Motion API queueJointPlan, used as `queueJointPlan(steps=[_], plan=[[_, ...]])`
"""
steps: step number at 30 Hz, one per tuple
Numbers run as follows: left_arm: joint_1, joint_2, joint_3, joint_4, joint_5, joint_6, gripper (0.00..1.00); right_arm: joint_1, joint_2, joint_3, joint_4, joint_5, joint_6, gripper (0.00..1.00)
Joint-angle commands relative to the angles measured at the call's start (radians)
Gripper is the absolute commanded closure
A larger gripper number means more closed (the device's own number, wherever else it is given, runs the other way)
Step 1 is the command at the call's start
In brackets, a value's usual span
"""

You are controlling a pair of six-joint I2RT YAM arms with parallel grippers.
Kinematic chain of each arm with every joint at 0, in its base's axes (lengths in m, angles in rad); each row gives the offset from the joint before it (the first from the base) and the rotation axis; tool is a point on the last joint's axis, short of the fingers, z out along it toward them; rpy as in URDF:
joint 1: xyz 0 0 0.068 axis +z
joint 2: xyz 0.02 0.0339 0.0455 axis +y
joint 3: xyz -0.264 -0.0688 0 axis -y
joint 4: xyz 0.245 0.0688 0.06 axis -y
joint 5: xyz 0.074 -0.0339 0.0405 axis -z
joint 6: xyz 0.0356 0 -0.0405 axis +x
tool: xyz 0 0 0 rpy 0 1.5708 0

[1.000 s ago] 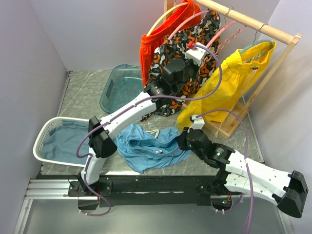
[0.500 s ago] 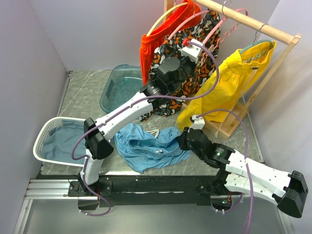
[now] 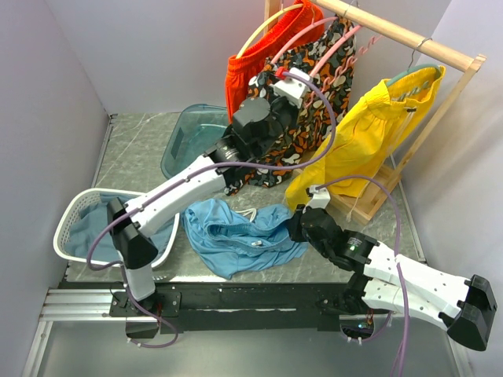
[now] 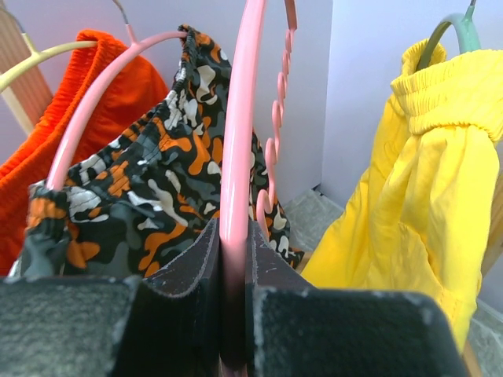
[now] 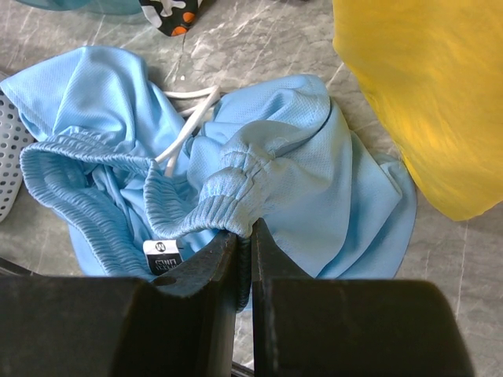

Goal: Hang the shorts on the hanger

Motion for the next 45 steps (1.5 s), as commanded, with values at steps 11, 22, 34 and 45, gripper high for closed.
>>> queueJointPlan(steps=[11,22,34,45], plan=[[-0.005,-0.528,-0.42,-0.127,-0.047,-0.114,0.99,-0.007,0.023,0.13,-0.067,0.056,-0.024,1.0],[-0.012,-1.132,-0.692,-0.729,-0.056,-0.335,0.99,-0.027,0.222,0.37,-0.147,0.096,-0.105,1.0],[-0.011,-1.404,-0.623,-1.07,0.053,-0.381,0.99,-0.128,0.538,0.849,-0.32,0.097,-0.24,1.0],[-0.012,-1.459,-0.655,-1.101,0.14,-0.387,0.99,-0.151,0.66,1.088,-0.463,0.156,-0.292,1.0]])
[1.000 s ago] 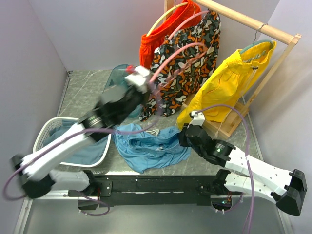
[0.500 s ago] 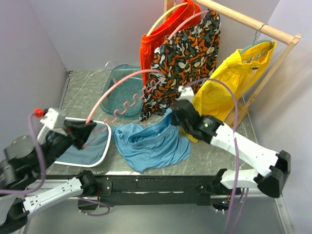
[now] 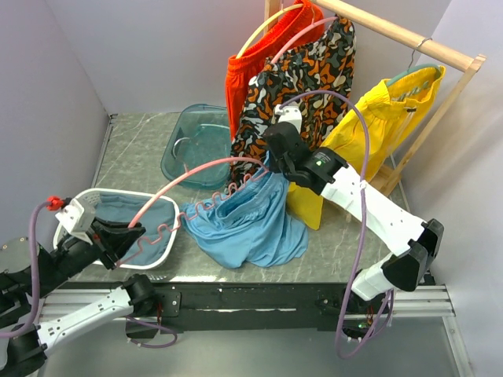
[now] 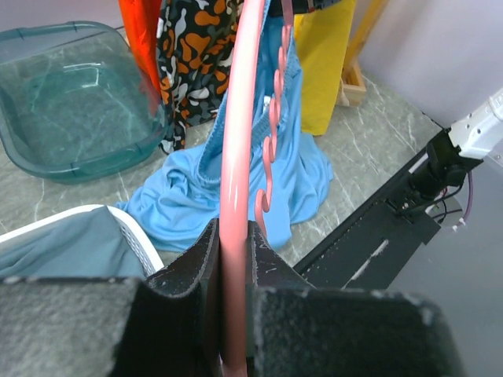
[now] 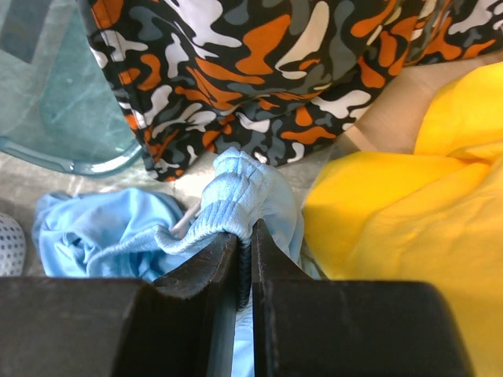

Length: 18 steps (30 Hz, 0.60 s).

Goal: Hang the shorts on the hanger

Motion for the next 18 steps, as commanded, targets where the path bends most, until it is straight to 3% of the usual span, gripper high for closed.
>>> queueJointPlan(steps=[1,10,13,18], plan=[[-0.003,-0.008,-0.008,0.052,0.017,-0.018,0.99,-0.009,0.004,0.079,-0.047,0.045,-0.045,1.0],[-0.003,0.045,-0.073,0.131,0.034,0.0,0.99,0.022,-0.025,0.082,-0.053,-0.037,-0.071,1.0],[0.003,0.055,-0.101,0.184,0.013,0.013,0.99,0.081,-0.011,0.12,-0.084,-0.012,-0.082,1.0],[0.046,0.052,-0.175,0.322,0.095,0.034,0.99,0.147,0.019,0.229,-0.136,-0.003,-0.091,1.0]])
